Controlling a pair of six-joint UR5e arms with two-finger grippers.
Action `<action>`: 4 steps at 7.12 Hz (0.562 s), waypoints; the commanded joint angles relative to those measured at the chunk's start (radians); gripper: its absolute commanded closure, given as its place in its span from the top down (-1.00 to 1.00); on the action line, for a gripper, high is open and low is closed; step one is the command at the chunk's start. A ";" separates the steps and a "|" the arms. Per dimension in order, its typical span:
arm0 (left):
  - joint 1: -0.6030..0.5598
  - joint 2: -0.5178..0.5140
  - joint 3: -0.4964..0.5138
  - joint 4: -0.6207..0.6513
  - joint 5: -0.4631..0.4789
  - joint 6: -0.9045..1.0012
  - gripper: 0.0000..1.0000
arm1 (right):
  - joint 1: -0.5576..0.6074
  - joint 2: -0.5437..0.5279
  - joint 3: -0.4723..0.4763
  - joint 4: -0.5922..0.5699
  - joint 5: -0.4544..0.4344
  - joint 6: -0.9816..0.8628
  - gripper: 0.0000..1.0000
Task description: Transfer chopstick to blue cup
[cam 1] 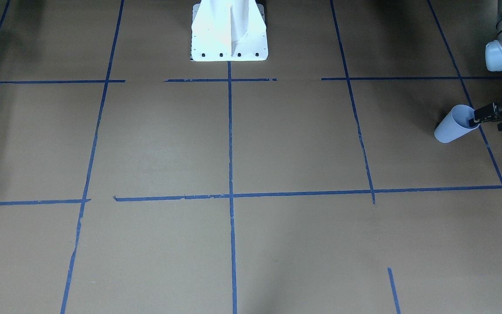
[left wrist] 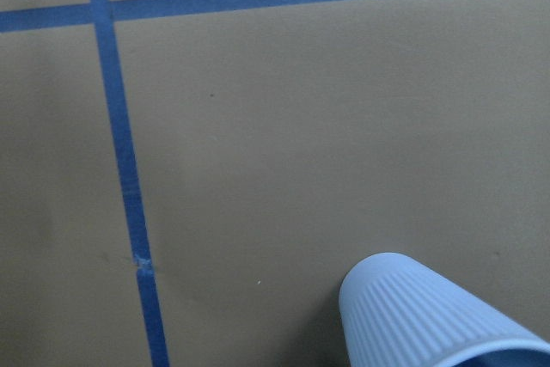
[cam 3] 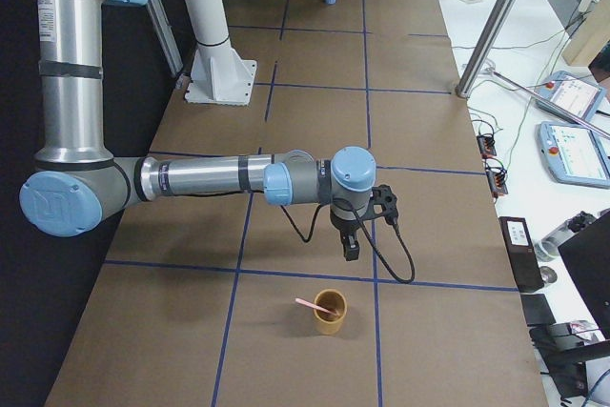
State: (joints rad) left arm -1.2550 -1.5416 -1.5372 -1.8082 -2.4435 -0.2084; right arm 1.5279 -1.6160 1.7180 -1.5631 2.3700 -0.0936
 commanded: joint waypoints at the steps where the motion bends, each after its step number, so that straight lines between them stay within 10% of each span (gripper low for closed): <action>1: 0.006 0.000 -0.001 -0.016 0.000 -0.003 -0.59 | 0.000 -0.002 0.000 0.000 0.002 0.000 0.99; 2: 0.006 0.000 -0.015 -0.017 0.000 -0.008 -0.95 | 0.000 -0.002 0.000 -0.001 0.018 0.002 0.99; 4: 0.044 -0.005 -0.143 -0.022 -0.055 -0.255 -1.00 | 0.000 -0.002 0.000 -0.002 0.040 0.002 0.99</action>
State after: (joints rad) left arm -1.2376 -1.5436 -1.6008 -1.8265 -2.4645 -0.3185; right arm 1.5278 -1.6182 1.7181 -1.5645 2.3979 -0.0922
